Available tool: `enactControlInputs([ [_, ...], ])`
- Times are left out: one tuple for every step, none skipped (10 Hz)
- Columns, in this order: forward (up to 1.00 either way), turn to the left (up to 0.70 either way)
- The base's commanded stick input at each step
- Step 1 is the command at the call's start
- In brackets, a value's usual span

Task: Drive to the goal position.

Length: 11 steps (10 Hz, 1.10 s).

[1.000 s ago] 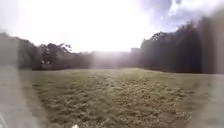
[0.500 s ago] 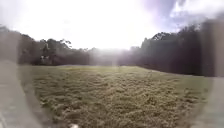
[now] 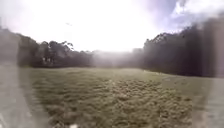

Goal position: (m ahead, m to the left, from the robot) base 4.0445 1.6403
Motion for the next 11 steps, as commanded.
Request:
enactControlInputs([
  [0.7,0.0],
  [0.7,0.0],
  [0.7,0.0],
  [0.7,0.0],
  [0.7,0.0],
  [0.7,0.0],
  [0.7,0.0],
  [0.7,0.0],
  [0.7,0.0],
  [0.7,0.0],
  [0.7,0.0],
])
